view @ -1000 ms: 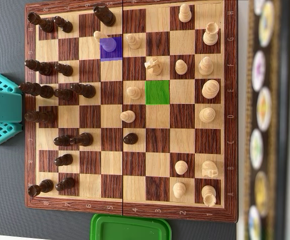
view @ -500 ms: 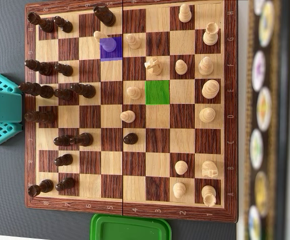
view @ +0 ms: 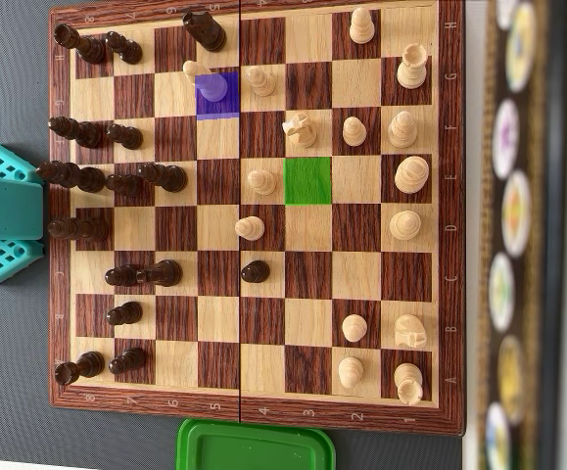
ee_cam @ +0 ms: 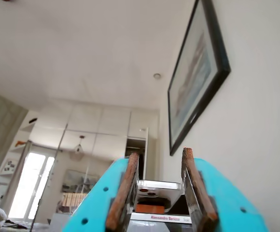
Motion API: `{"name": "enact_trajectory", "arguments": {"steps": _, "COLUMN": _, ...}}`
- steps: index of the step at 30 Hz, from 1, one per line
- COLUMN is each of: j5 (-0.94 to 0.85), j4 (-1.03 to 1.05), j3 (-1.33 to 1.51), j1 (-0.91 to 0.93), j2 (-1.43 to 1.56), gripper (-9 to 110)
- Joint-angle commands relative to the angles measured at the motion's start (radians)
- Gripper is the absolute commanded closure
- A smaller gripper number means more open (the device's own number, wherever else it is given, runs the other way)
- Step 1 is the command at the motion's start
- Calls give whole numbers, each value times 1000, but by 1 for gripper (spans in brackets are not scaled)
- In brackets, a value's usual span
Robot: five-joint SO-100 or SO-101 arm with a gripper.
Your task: Play chess
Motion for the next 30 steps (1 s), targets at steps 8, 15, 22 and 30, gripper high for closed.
{"name": "enact_trajectory", "arguments": {"steps": 8, "j5": 0, "j4": 514, "j3": -160, "j1": 6, "j2": -8, "gripper": 87}}
{"name": "enact_trajectory", "arguments": {"steps": 15, "j5": 3, "j4": 1006, "j3": -298, "j1": -2, "j2": -9, "gripper": 87}}
{"name": "enact_trajectory", "arguments": {"steps": 22, "j5": 6, "j4": 1470, "j3": -414, "j1": -38, "j2": -17, "gripper": 87}}
{"name": "enact_trajectory", "arguments": {"steps": 30, "j5": 8, "j4": 1723, "j3": -411, "j1": -87, "j2": -17, "gripper": 87}}
